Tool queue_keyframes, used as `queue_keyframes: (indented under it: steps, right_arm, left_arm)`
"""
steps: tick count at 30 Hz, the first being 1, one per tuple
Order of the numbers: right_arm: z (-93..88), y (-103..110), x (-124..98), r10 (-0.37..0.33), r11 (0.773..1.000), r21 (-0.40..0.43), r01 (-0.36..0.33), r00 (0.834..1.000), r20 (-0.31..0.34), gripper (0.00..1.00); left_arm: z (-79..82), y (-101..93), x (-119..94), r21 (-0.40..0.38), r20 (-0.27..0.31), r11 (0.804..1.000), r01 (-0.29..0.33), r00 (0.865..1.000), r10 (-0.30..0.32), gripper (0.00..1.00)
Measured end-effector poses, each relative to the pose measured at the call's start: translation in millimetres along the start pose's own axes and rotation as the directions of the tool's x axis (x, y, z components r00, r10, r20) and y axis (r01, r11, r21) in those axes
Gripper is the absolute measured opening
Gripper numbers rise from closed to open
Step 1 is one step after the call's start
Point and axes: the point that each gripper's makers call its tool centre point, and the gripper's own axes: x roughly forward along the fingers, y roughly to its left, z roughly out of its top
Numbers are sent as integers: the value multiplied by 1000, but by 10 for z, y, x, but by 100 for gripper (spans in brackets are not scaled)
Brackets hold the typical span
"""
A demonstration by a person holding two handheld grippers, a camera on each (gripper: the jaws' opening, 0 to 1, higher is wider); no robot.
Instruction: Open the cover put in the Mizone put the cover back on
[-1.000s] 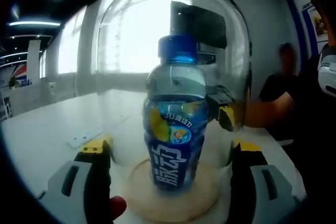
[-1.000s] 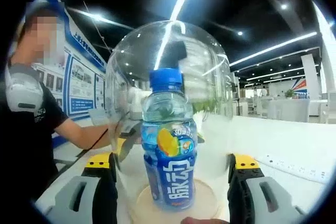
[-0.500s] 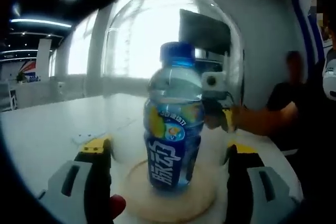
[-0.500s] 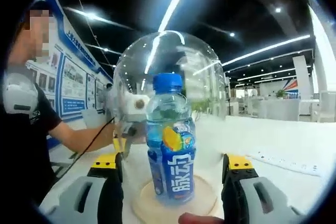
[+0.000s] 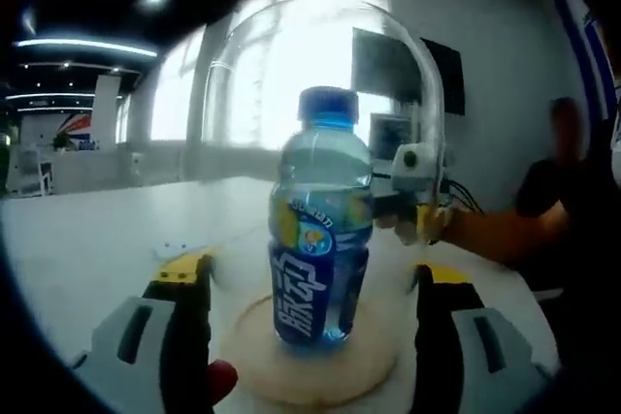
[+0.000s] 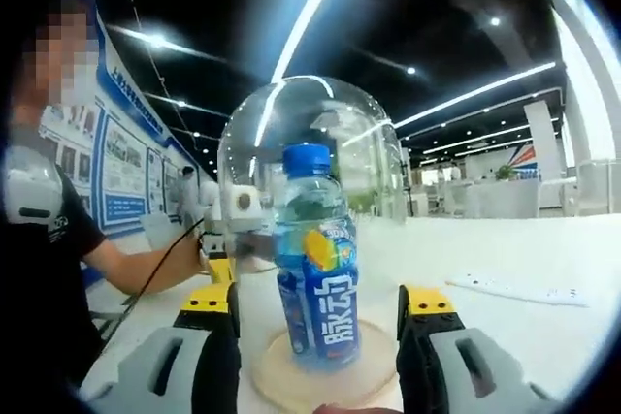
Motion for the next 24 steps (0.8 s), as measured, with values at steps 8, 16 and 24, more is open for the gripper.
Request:
queue_keyframes:
  steps: [8,16,24]
  right_arm:
    - [59,115,-109,-61,997,-39,61,998,11,48]
    - [108,49,-220,-151,985,-78,151,988,8,37]
    - [93,120,-364,-176,979,-106,175,984,2,32]
  left_arm:
    - [74,-14,-137,-43,72,997,-61,995,64,70]
    - [144,-127,-353,-43,102,996,-84,991,88,64]
    - [166,-248,-532,-25,107,992,-126,986,128,56]
